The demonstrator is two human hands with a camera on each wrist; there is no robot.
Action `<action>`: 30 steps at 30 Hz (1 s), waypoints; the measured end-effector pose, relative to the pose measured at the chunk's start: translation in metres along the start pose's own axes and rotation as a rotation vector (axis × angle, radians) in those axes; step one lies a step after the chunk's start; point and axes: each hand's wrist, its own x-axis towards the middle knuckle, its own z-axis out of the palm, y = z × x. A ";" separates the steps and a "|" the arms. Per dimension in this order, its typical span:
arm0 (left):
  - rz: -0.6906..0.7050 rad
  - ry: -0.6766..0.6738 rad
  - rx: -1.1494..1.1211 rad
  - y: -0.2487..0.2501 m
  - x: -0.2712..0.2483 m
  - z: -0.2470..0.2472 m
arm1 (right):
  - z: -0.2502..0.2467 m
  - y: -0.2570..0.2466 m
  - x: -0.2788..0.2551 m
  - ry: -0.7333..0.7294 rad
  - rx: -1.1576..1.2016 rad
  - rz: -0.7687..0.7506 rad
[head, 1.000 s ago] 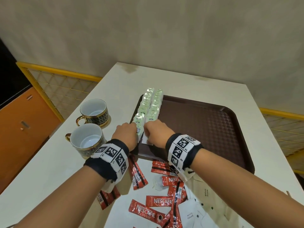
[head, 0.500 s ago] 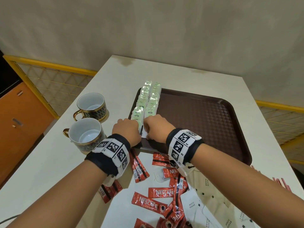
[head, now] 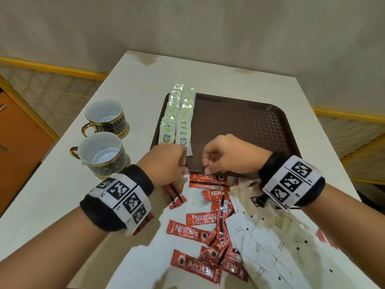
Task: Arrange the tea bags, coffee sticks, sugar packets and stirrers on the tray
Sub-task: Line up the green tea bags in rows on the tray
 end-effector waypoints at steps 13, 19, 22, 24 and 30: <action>0.034 -0.088 0.099 0.045 -0.021 0.044 | 0.078 0.005 -0.044 0.153 -0.484 0.128; -0.062 -0.134 0.006 0.022 -0.030 0.037 | 0.058 0.033 -0.049 0.235 -0.161 0.152; -0.076 -0.134 -0.017 0.018 -0.031 0.036 | 0.045 0.039 -0.057 0.201 -0.025 0.116; -0.086 -0.135 -0.027 0.017 -0.030 0.036 | 0.043 0.037 -0.063 0.124 -0.008 0.088; -0.110 -0.157 -0.008 0.013 -0.027 0.034 | 0.064 0.017 -0.100 -0.036 -0.306 -0.038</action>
